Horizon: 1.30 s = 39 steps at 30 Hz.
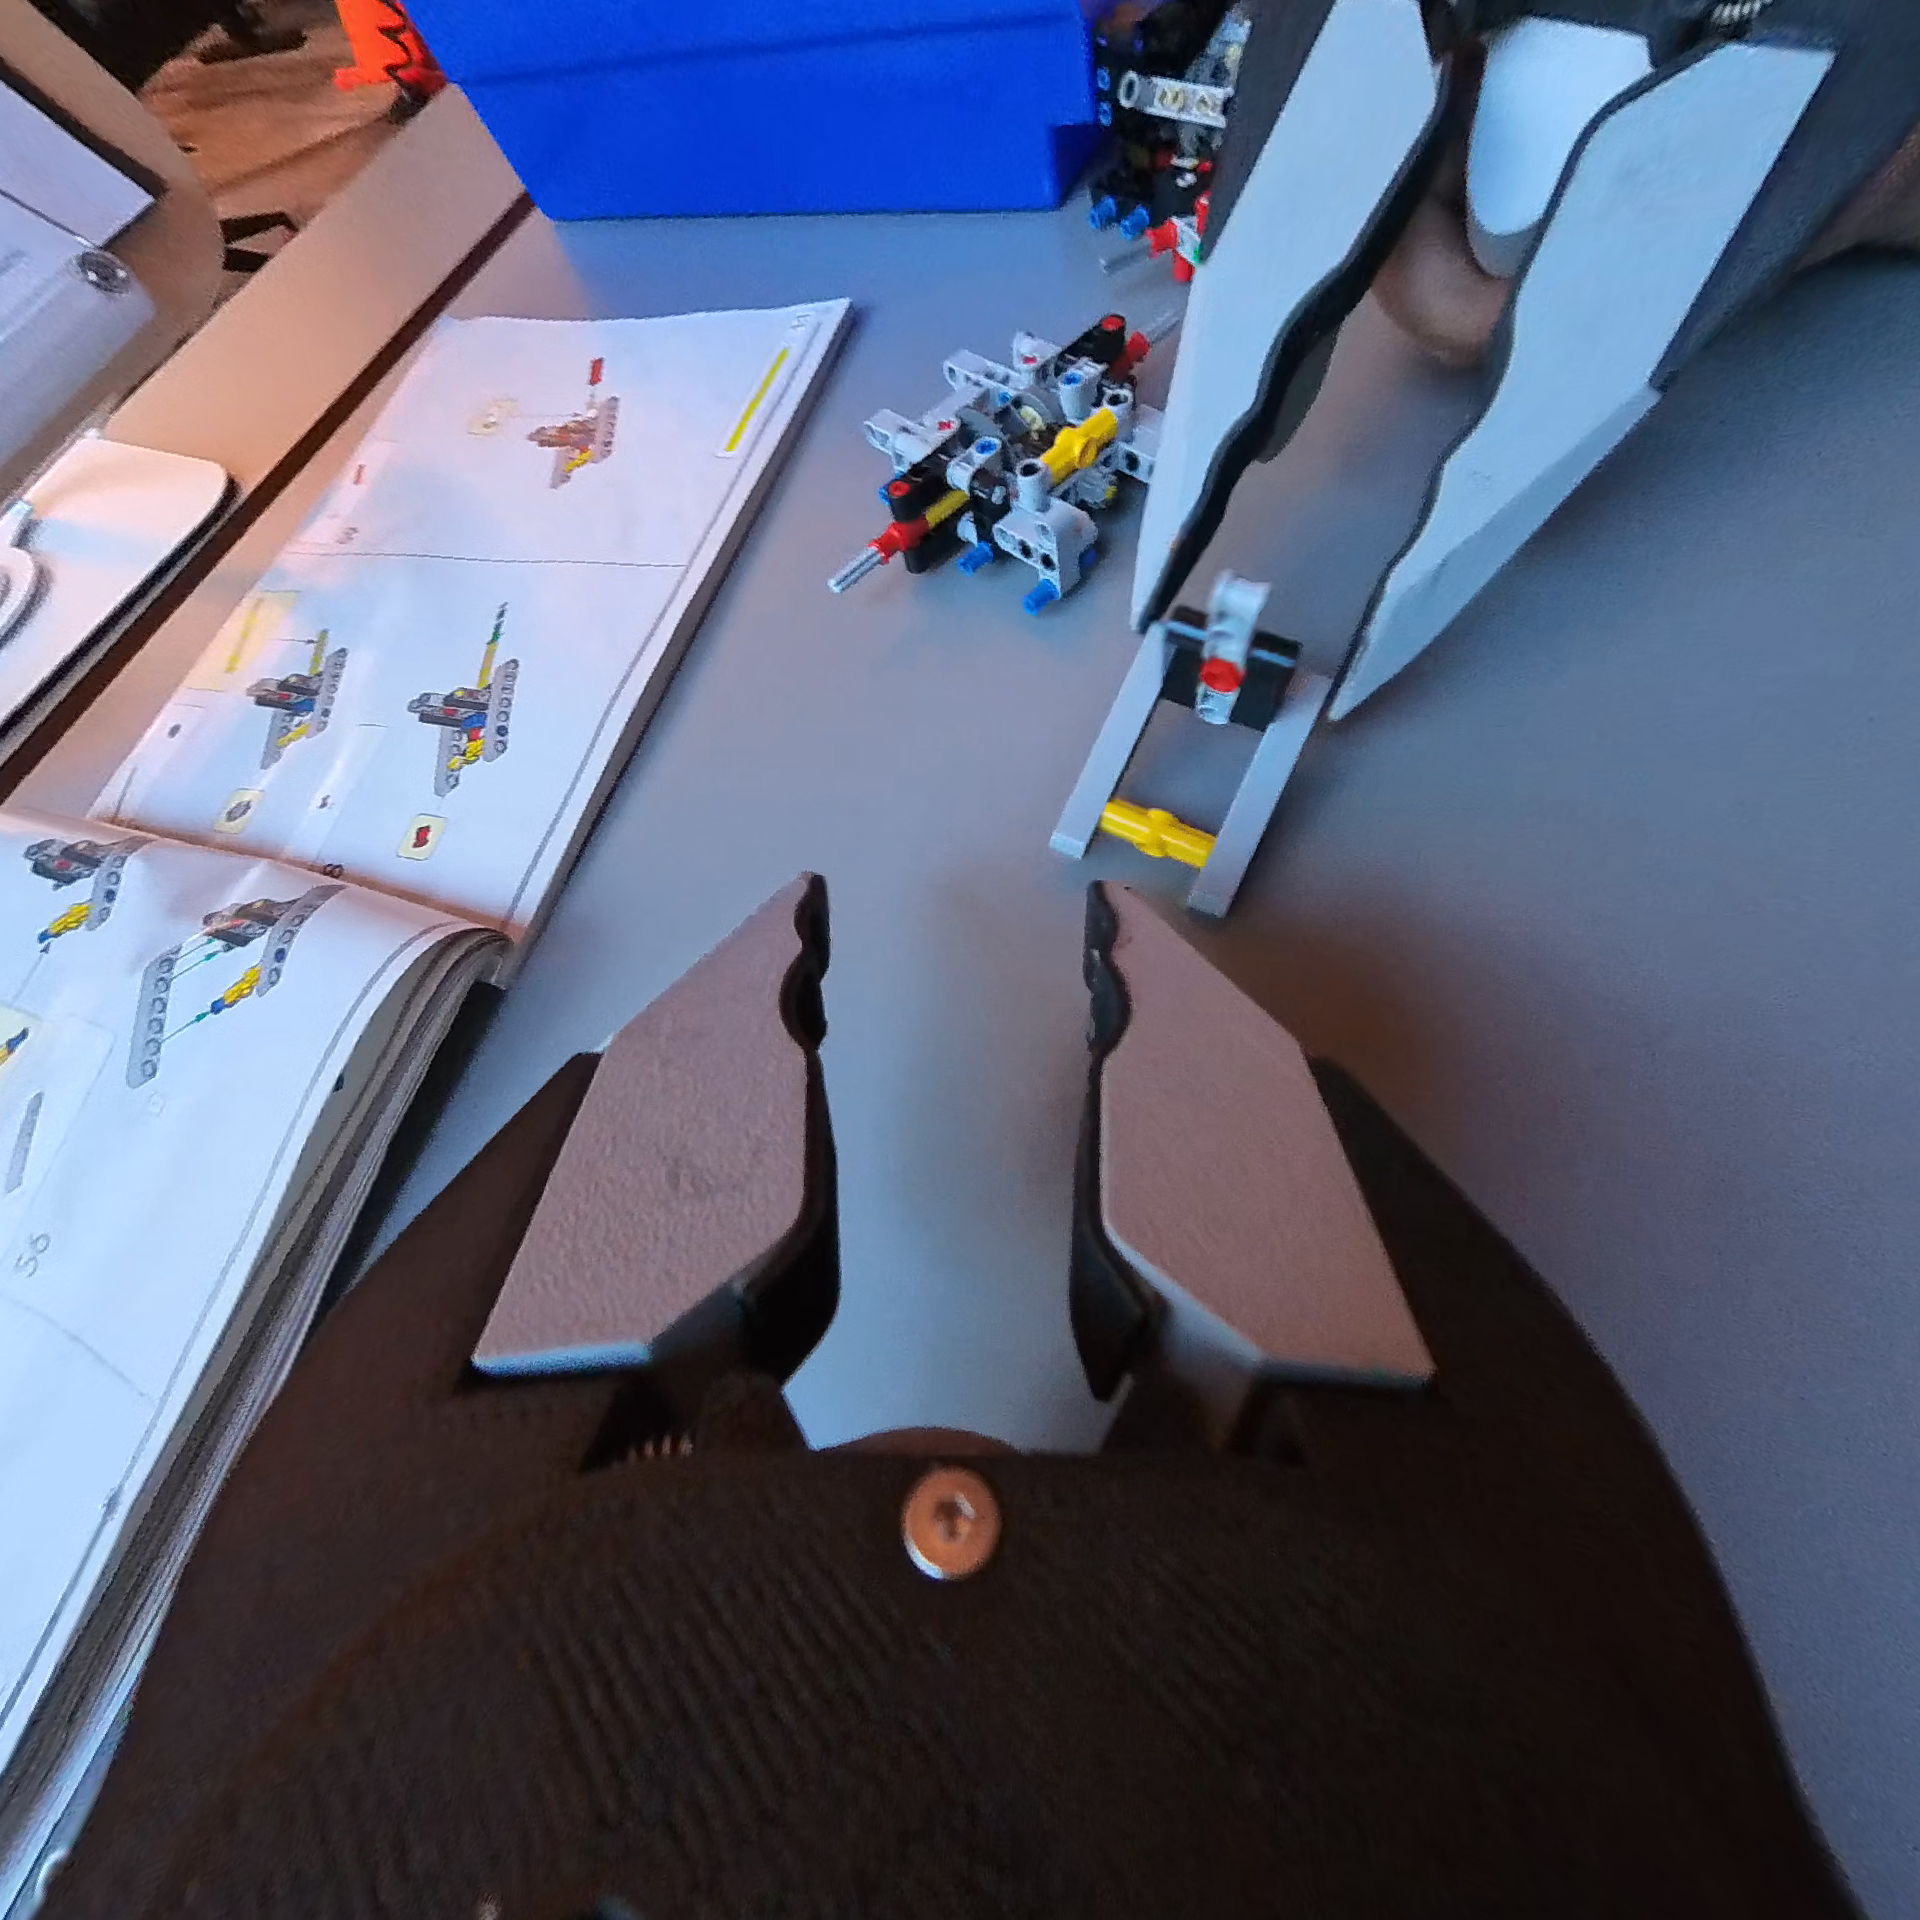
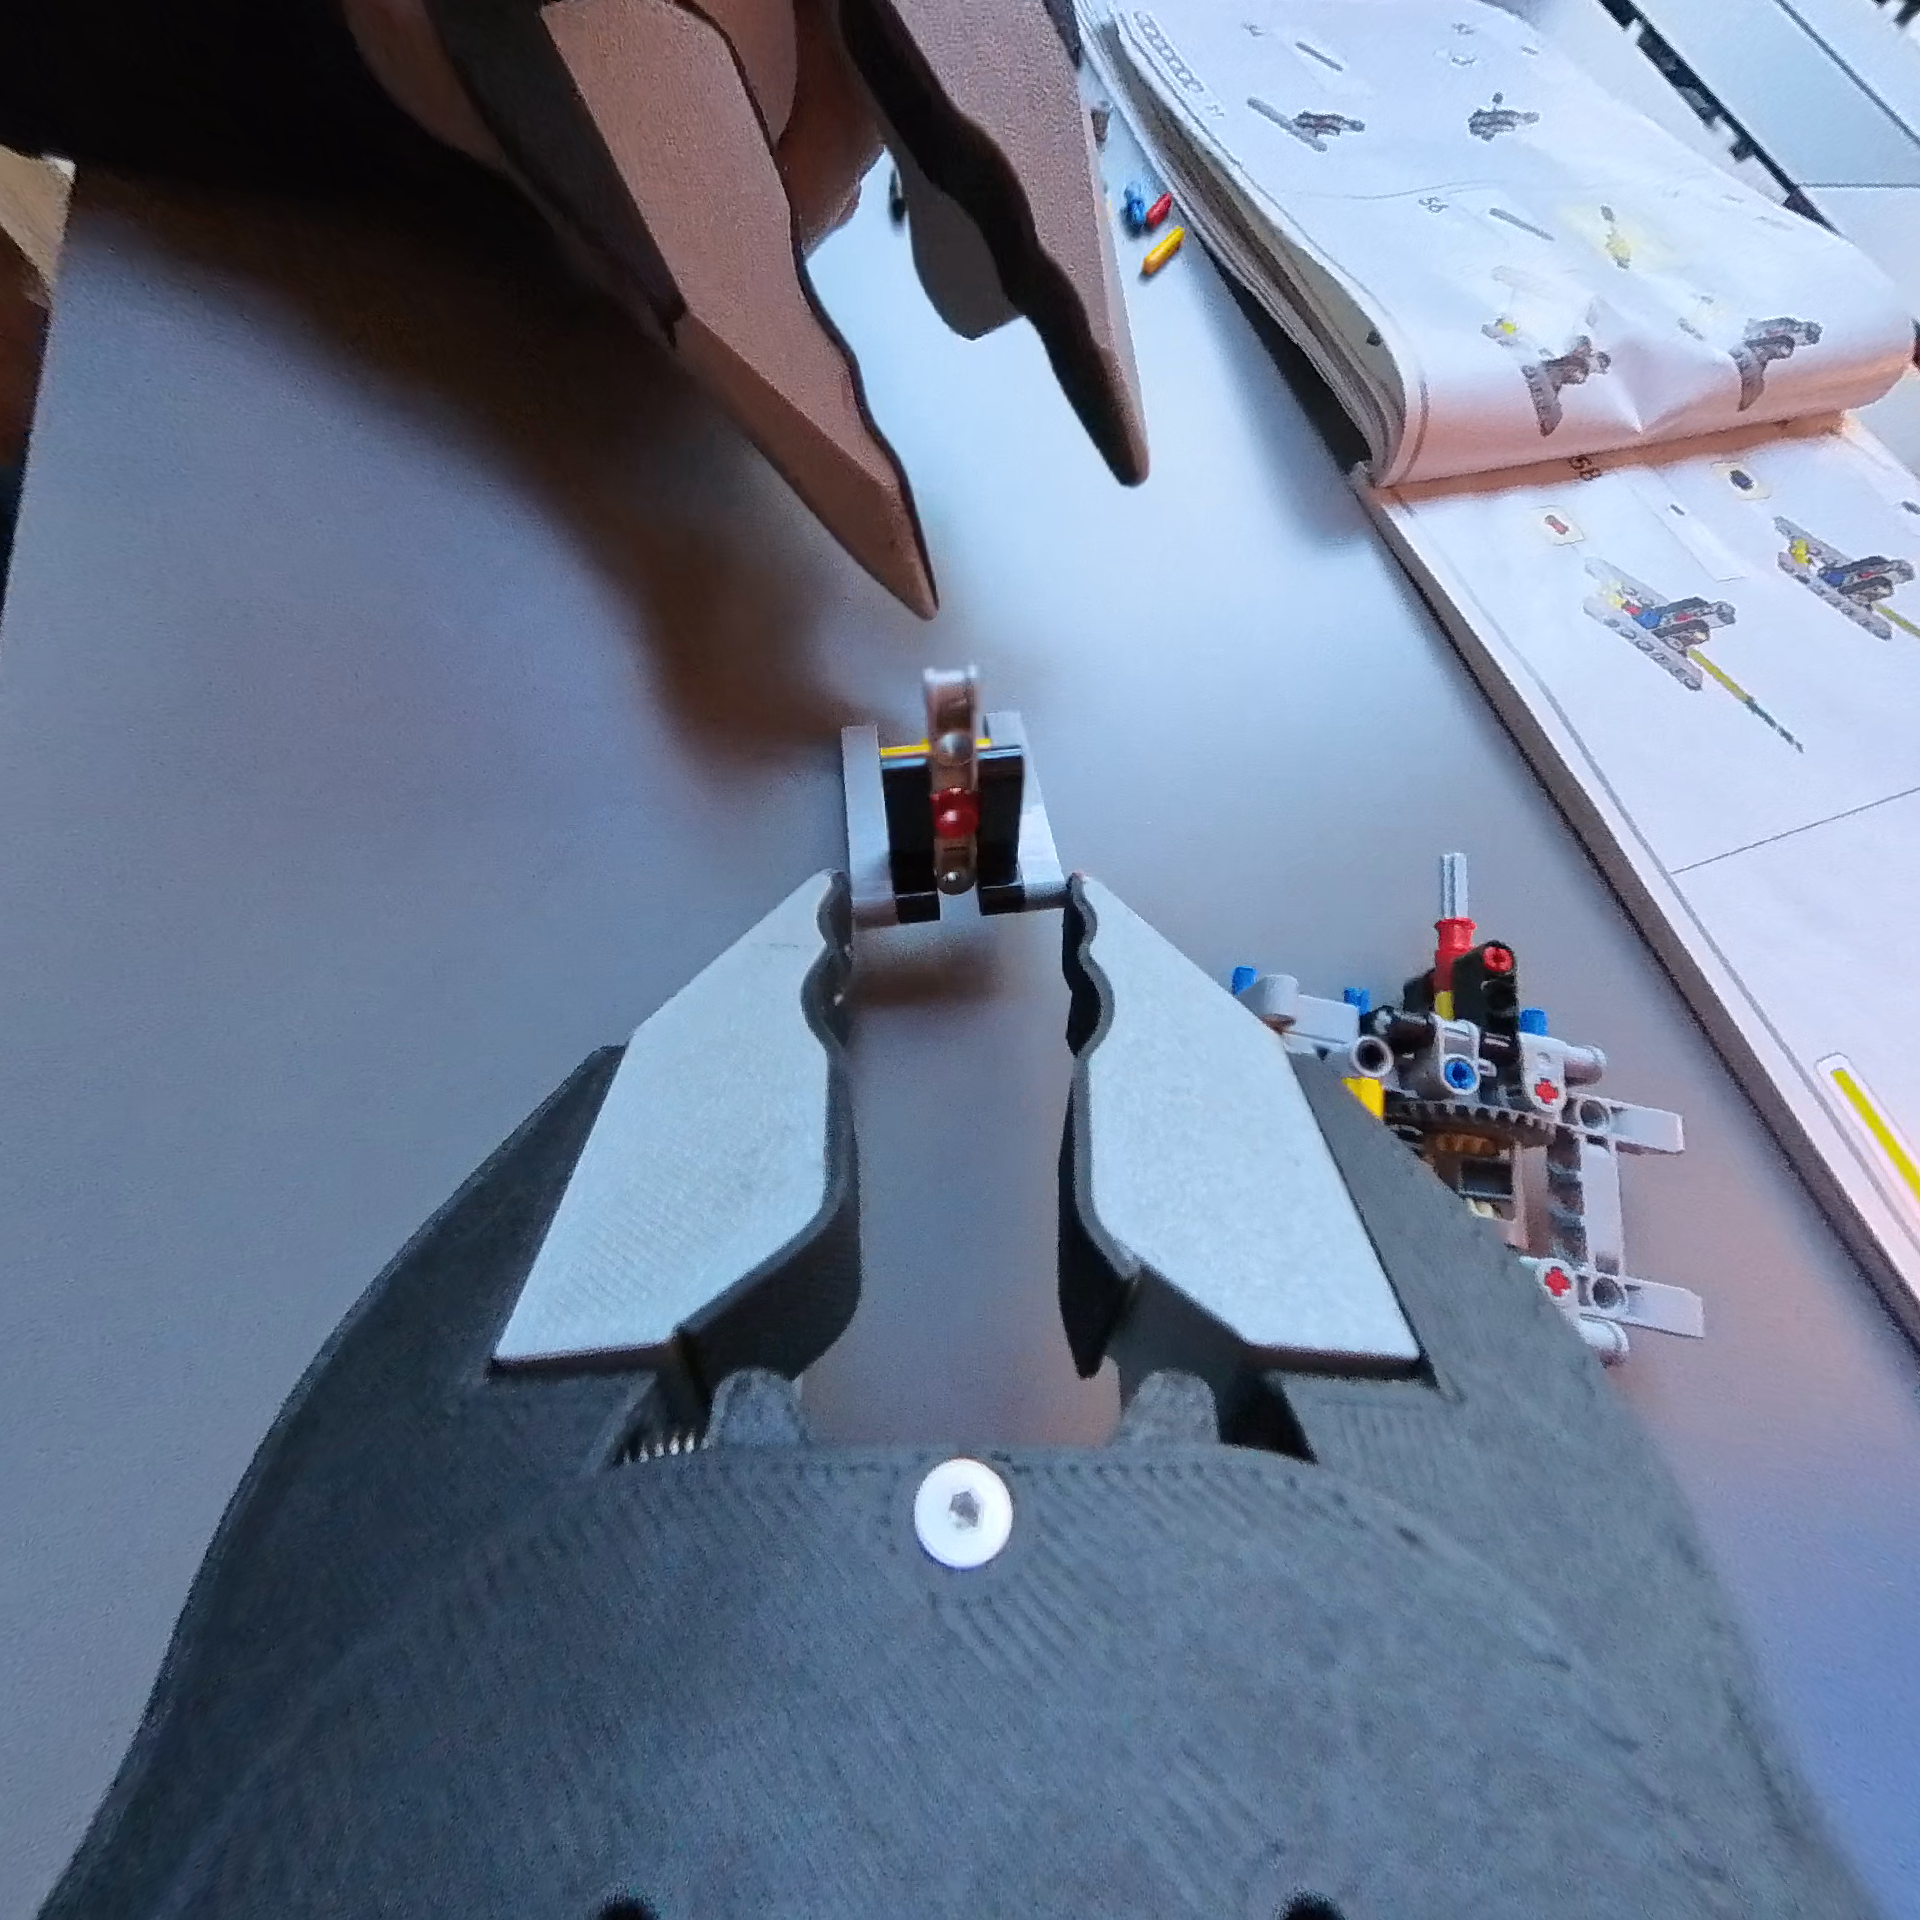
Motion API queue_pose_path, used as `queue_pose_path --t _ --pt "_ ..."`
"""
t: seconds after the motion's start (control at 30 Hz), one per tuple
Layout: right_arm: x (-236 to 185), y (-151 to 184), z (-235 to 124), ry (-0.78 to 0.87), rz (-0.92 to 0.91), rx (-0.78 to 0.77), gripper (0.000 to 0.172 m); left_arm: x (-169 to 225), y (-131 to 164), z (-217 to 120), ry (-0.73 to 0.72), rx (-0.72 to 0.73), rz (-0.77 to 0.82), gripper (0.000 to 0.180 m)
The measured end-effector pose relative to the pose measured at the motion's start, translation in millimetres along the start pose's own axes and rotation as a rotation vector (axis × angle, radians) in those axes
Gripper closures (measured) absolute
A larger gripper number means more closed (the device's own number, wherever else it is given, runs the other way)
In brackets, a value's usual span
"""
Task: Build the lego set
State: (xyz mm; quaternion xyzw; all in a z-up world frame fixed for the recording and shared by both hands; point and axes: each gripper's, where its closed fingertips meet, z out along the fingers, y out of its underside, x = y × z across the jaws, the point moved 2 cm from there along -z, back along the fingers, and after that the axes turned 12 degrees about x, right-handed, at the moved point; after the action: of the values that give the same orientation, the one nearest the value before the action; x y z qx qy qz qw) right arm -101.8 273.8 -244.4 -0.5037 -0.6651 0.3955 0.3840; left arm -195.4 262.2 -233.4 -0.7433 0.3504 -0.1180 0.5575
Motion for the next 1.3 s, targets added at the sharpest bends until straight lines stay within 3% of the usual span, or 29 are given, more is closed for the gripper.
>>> queue_pose_path --t 0.27,0.43,0.7,0.97,1.3 --pt "5 -4 -3 0.020 -0.006 0.036 0.132 -1 -4 -1 -0.010 0.032 0.000 0.134" --pt "18 -18 -15 0.103 -0.034 0.165 0.132 -8 -9 -5 -0.042 0.060 -0.006 0.134" --pt "55 -37 -47 0.263 0.105 0.400 0.131 -24 -18 -13 -0.135 0.118 0.011 0.138" --pt "66 -42 -56 0.368 0.086 0.445 0.131 -24 -19 -14 -0.146 0.120 0.028 0.140" --pt "82 -65 -35 0.399 -0.008 0.500 0.151 -18 -21 -14 -0.126 0.125 0.040 0.142"
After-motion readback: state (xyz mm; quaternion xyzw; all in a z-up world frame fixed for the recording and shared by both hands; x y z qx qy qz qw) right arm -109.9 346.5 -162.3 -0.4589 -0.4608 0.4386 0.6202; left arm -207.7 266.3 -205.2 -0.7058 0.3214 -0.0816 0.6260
